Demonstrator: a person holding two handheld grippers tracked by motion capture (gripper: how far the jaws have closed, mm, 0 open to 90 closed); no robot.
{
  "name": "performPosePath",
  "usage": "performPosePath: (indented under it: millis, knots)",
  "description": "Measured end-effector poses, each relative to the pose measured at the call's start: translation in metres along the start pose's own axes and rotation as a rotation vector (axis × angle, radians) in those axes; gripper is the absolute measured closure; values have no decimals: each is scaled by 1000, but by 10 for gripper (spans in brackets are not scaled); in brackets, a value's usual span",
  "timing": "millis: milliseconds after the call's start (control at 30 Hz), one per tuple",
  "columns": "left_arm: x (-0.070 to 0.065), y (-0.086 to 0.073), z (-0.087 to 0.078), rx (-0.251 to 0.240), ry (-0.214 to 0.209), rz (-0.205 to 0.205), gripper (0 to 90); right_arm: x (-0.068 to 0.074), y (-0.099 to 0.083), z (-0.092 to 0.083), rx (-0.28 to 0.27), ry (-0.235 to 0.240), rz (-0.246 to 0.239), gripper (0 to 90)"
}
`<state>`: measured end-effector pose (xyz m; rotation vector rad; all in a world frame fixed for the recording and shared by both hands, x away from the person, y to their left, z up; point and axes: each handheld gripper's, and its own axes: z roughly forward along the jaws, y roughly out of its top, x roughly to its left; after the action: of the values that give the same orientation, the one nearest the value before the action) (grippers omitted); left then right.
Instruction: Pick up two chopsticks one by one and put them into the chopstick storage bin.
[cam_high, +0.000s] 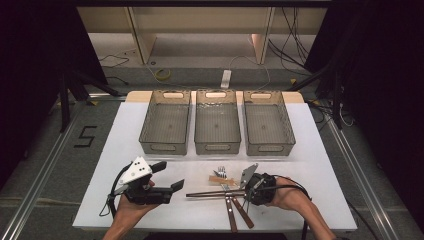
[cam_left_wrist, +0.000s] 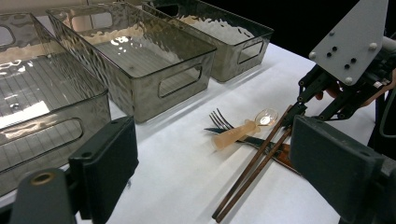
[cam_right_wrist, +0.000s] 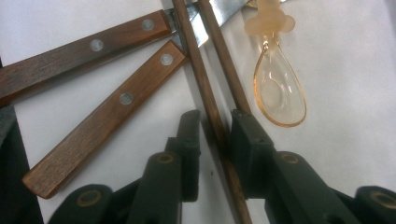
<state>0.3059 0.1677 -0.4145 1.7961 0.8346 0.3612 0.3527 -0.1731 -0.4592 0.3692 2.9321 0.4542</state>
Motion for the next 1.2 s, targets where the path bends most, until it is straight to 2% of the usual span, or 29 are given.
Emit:
performPosePath:
  millis: [100,167,200,367,533,733,833,867,967,1000,1033,1067,1133,1167,1200]
  knots:
    - [0,0,0,-1,0,0,149,1,0,0,3,2,-18,760]
    - [0,0,0,-2,-2,0,149,4,1,-1,12,-3,-46,780]
    - [0,0,0,-1,-2,1,149,6,1,-1,14,-6,-82,797]
    - [0,0,0,2,-5,6,149,9,1,-1,20,-12,-117,835]
    - [-1,0,1,4,-6,11,149,10,0,-2,19,4,-150,851]
    - [-1,0,0,3,-5,7,149,8,-1,-7,5,14,-133,853]
    - [-1,0,1,2,-5,7,149,7,-3,-11,-19,16,-118,853]
    - [-1,0,1,2,-4,7,150,8,-3,-13,-34,22,-98,853]
    - [-1,0,1,5,-2,7,150,6,-3,-20,-78,13,-93,854]
    - [-1,0,1,3,-1,7,150,5,-3,-23,-114,8,-75,854]
    - [-1,1,1,3,-2,6,150,5,-3,-23,-114,8,-75,854]
    - [-1,1,1,-1,-2,0,149,4,-3,-25,-128,2,-60,853]
    - [-1,1,2,-1,-5,-9,149,2,-2,-28,-182,-23,-1,854]
    - [-1,1,2,0,-5,-13,149,2,-2,-28,-182,-23,-1,854]
    - [-1,1,3,1,-7,-21,149,0,-2,-29,-200,-28,19,854]
